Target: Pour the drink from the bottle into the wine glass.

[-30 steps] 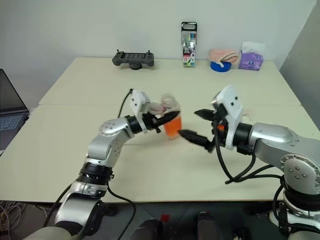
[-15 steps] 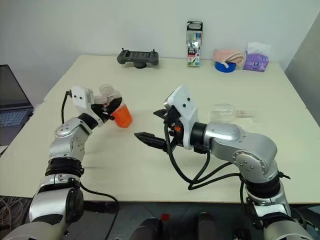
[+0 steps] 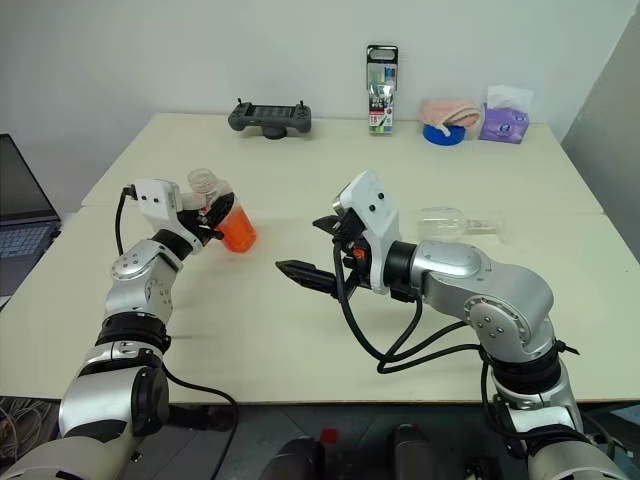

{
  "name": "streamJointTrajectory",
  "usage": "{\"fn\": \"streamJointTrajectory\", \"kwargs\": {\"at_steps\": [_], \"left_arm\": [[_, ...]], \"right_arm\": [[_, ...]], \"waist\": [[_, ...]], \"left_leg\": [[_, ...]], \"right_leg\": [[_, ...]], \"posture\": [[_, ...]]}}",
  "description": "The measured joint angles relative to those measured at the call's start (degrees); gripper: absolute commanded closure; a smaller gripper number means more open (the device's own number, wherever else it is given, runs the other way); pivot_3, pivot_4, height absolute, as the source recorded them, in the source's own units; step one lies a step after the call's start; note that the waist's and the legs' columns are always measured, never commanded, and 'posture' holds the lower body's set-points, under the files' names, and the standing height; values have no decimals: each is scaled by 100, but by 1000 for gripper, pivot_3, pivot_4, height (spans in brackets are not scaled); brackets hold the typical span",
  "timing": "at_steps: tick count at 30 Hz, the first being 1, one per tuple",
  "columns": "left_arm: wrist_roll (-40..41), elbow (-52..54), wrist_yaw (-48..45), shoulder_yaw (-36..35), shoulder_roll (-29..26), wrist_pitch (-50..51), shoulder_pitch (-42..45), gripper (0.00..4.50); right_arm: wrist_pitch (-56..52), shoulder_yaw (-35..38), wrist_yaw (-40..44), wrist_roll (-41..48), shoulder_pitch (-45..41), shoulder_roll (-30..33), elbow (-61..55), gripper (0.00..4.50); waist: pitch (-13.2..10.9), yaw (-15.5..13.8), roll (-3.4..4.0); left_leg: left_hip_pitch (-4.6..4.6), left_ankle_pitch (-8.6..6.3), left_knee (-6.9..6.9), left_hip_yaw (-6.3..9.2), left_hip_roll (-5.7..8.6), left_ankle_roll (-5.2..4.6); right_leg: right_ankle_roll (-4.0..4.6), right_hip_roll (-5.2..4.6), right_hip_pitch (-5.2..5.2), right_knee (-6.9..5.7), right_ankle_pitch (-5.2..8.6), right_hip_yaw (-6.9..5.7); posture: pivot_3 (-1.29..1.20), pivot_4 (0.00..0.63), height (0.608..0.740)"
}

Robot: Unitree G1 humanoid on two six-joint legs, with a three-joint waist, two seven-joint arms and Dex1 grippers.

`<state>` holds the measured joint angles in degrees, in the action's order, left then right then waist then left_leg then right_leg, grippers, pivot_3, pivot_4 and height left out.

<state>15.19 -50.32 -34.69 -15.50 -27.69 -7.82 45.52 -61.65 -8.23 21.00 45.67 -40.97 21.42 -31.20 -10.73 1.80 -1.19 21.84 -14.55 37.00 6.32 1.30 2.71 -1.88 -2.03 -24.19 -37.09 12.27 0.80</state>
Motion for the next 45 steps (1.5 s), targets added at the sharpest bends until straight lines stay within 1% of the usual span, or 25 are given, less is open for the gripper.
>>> {"fn": "streamJointTrajectory", "kwargs": {"at_steps": [1,2,7,8,17,24,31,36,39,45], "left_arm": [[-2,0,37,0,0,0,-1,2053],[-5,1,58,0,0,1,-2,1801],[-67,-11,179,13,-1,34,-74,177],[-96,-25,209,27,-1,37,-111,14],[-184,-86,257,59,-1,149,-168,14],[-102,75,159,49,50,484,-385,14],[-51,395,179,46,59,643,-624,14],[21,888,197,42,108,786,-994,14],[54,1228,290,-15,115,895,-1370,14],[57,1547,638,-66,165,1056,-1696,14]], "right_arm": [[0,0,8,-14,0,-1,0,0],[0,0,18,-45,0,-2,0,0],[5,0,49,-168,0,-1,15,0],[7,1,59,-177,0,1,23,0],[12,6,163,-332,-1,9,185,0],[12,24,151,-449,-29,5,324,0],[19,27,270,-561,-27,79,446,0],[74,21,411,-625,-28,110,511,0],[107,18,512,-630,-21,107,541,0],[108,-1,663,-623,23,119,540,0]], "waist": [[0,0,0],[0,2,0],[0,8,0],[0,8,0],[0,5,0],[0,6,0],[0,5,0],[0,13,0],[0,16,0],[0,2,0]], "left_leg": [[-1,0,0,0,0,0],[-1,0,-1,0,0,0],[1,0,-2,-1,0,0],[1,0,-2,-1,0,0],[4,0,-1,0,2,0],[4,0,-2,0,2,0],[3,0,-1,-1,2,0],[2,0,-2,-2,0,0],[0,0,-3,-1,-1,0],[2,0,-2,-1,1,0]], "right_leg": [[0,0,0,-1,0,0],[0,0,0,-1,0,0],[0,0,-2,1,0,0],[0,0,-2,1,0,0],[0,-1,-2,3,0,0],[0,-1,-2,2,0,1],[1,-1,-2,3,-1,2],[1,-2,-3,1,-1,3],[1,-2,-3,1,-1,3],[1,-3,-1,4,-1,3]], "posture": [[0,150,740],[0,150,740],[0,150,740],[0,150,740],[0,150,740],[0,150,740],[0,150,740],[0,150,740],[0,150,740],[0,150,740]]}}
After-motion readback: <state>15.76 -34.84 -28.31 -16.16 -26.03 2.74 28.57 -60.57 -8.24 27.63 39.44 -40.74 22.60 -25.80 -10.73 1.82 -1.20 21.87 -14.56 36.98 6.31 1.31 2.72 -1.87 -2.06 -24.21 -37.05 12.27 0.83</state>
